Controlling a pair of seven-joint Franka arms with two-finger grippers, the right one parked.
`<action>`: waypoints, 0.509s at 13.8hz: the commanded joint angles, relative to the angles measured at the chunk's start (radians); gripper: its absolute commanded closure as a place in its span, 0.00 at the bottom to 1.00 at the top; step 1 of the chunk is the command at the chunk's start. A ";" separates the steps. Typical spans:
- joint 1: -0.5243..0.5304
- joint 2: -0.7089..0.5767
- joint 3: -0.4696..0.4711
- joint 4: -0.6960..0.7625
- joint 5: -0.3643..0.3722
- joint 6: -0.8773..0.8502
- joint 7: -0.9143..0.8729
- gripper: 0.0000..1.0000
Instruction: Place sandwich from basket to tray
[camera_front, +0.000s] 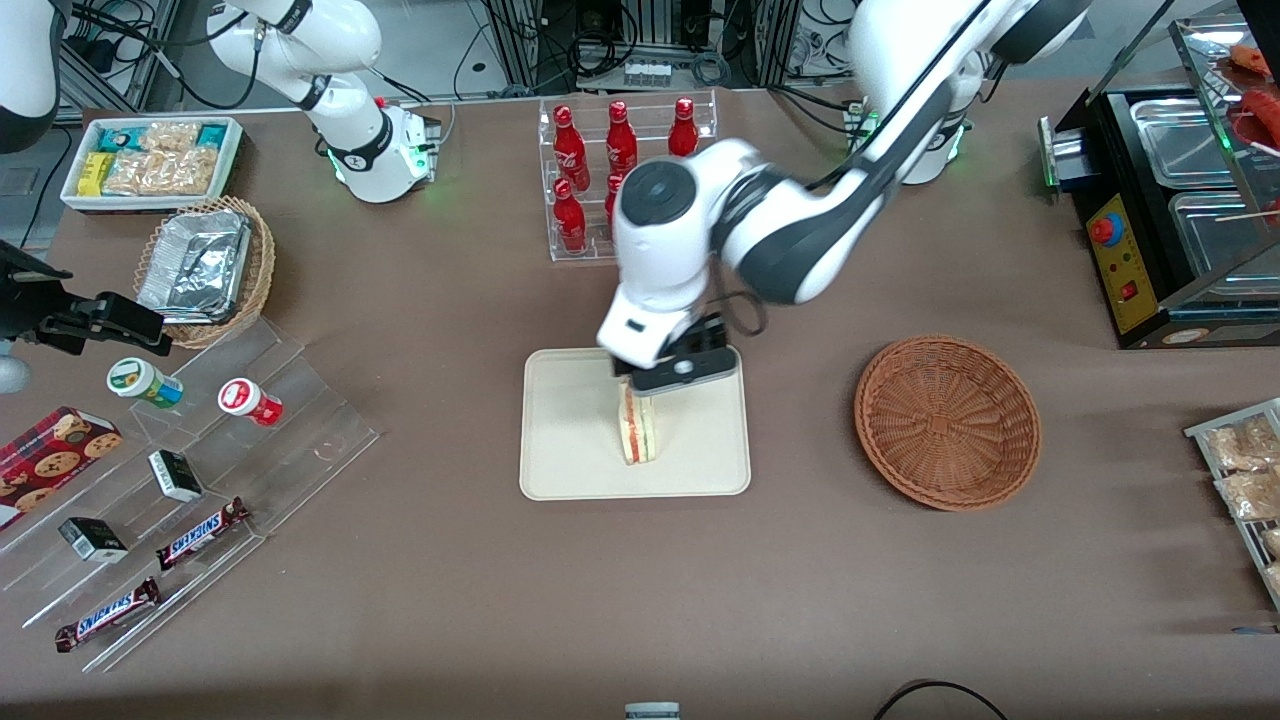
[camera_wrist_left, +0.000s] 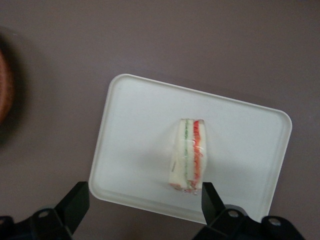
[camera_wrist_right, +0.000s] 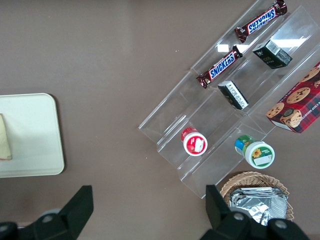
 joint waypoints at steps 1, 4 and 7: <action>0.068 -0.109 0.002 -0.032 -0.019 -0.133 -0.053 0.01; 0.157 -0.169 -0.001 -0.032 -0.031 -0.224 -0.039 0.01; 0.239 -0.203 -0.001 -0.032 -0.042 -0.281 0.039 0.01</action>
